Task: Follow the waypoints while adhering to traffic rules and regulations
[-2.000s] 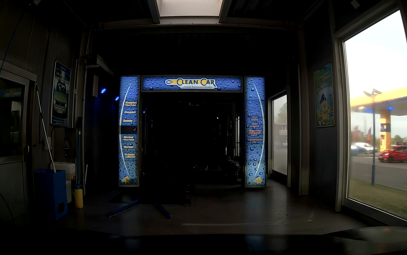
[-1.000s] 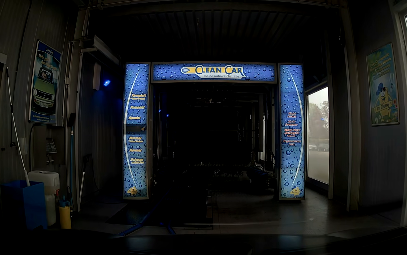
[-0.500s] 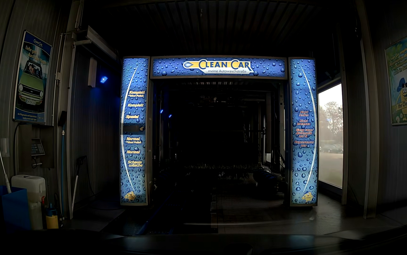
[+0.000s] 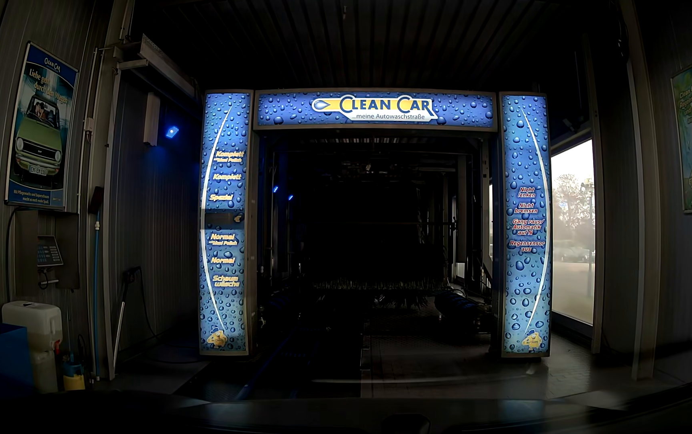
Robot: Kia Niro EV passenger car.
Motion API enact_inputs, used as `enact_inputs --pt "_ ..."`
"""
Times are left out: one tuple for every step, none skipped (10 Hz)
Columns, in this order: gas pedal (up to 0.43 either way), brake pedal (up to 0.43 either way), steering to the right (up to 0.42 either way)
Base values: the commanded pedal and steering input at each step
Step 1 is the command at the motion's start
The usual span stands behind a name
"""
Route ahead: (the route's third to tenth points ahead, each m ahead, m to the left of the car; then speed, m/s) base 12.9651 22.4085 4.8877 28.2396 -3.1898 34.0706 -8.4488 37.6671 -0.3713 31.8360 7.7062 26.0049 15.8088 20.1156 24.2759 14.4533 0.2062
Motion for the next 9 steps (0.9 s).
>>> enact_inputs --pt "0.000 0.274 -0.008" --pt "0.000 0.274 -0.012" --pt "0.000 0.274 -0.012" --pt "0.000 0.280 -0.013" --pt "0.000 0.287 -0.014" --pt "0.000 0.280 -0.015" --pt "0.000 0.287 -0.014" --pt "0.000 0.287 -0.014" --pt "0.000 0.293 -0.014"
